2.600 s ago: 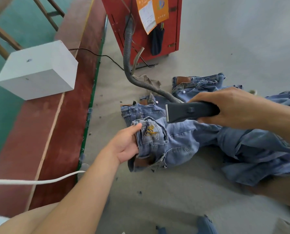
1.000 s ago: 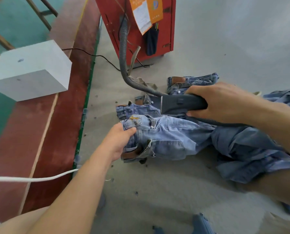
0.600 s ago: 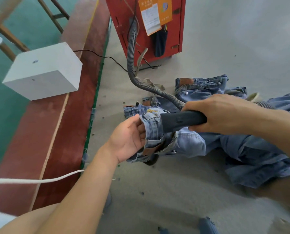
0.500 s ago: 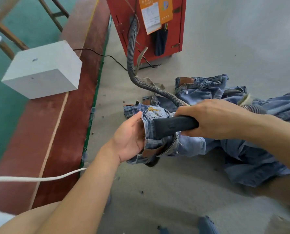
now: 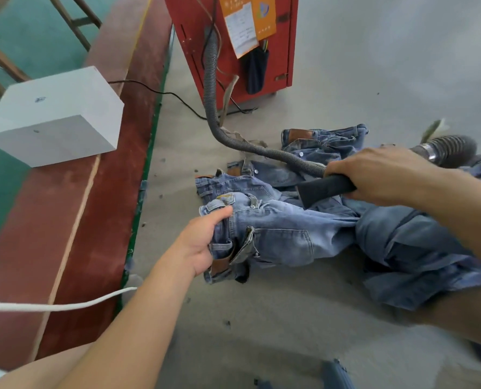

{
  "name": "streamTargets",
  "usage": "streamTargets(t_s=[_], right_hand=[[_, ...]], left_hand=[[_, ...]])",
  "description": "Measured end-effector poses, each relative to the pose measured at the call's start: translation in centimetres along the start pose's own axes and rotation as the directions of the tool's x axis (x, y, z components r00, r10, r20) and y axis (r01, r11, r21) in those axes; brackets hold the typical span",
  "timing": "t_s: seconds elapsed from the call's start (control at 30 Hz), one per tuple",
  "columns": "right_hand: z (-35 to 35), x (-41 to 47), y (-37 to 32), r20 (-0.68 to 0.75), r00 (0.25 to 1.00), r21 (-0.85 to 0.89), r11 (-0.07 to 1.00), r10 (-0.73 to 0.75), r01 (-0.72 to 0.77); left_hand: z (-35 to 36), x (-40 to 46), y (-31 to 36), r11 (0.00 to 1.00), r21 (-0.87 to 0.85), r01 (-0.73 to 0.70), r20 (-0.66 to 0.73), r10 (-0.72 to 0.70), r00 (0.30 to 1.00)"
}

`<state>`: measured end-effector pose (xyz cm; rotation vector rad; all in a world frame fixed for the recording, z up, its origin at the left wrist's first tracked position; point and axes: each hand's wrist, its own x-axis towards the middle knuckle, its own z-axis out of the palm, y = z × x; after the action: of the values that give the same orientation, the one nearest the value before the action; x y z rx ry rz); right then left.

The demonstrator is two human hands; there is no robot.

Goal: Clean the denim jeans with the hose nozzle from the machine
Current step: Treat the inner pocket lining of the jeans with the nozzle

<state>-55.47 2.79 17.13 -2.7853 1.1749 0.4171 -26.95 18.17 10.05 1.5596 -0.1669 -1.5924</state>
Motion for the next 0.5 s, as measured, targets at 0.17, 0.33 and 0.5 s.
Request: streamTargets(t_s=[0.17, 0.33, 0.5], right_hand=[[1.2, 0.7, -0.7, 0.082, 0.997, -0.029, 1.000, 0.007, -0.005], [1.3, 1.6, -3.6, 0.036, 0.993, 0.010, 0.993, -0.114, 0.114], [-0.4, 1.8, -4.2, -0.038, 0.994, 0.254, 0.961, -0.101, 0.107]], left_hand=[[-0.7, 0.0, -0.4, 0.986, 0.094, -0.139, 0.003, 0.140, 0.990], [-1.3, -0.5, -0.6, 0.959, 0.165, -0.229, 0.009, 0.231, 0.973], [-2.0, -0.6, -0.9, 0.958, 0.160, -0.240, -0.020, 0.246, 0.969]])
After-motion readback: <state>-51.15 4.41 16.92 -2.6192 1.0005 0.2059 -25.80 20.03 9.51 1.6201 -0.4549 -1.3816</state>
